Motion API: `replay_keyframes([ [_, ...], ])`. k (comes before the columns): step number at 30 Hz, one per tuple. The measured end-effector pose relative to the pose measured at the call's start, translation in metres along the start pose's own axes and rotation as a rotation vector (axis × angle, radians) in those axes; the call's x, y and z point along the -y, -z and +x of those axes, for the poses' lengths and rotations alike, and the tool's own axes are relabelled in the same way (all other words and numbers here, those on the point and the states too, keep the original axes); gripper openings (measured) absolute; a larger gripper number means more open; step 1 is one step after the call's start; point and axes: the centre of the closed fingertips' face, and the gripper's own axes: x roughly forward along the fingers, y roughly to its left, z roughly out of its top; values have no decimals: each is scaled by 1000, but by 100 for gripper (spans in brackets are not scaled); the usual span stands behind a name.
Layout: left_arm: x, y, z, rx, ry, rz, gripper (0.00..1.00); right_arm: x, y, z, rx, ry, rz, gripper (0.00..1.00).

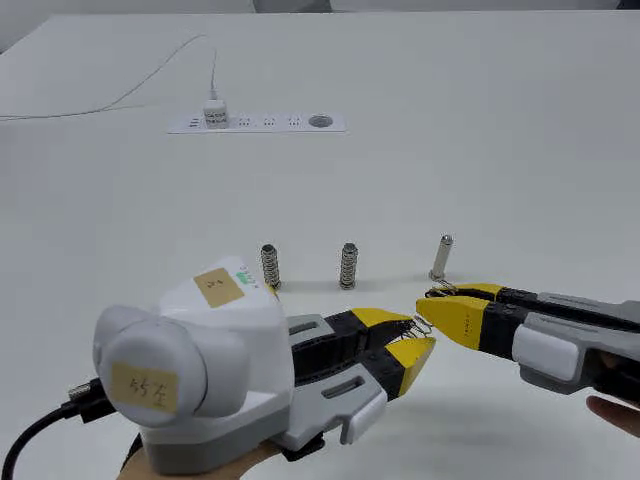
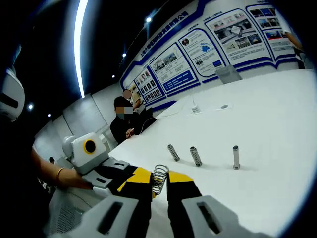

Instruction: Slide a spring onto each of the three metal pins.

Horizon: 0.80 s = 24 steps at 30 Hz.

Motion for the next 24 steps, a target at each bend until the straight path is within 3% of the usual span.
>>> replay_keyframes([
  [11, -18, 6, -5, -48, -90, 40, 31, 25, -18, -4, 18, 116, -130, 12],
  [15, -23, 6, -7, -58, -113, 55, 35, 32, -26, -5, 22, 133, -169, 12],
  [18, -27, 5, -10, -61, -133, 59, 38, 39, -33, -6, 16, 162, -252, 12],
  [24, -37, 4, -18, -72, -179, 59, 44, 49, -43, -4, 24, 188, -309, 12],
])
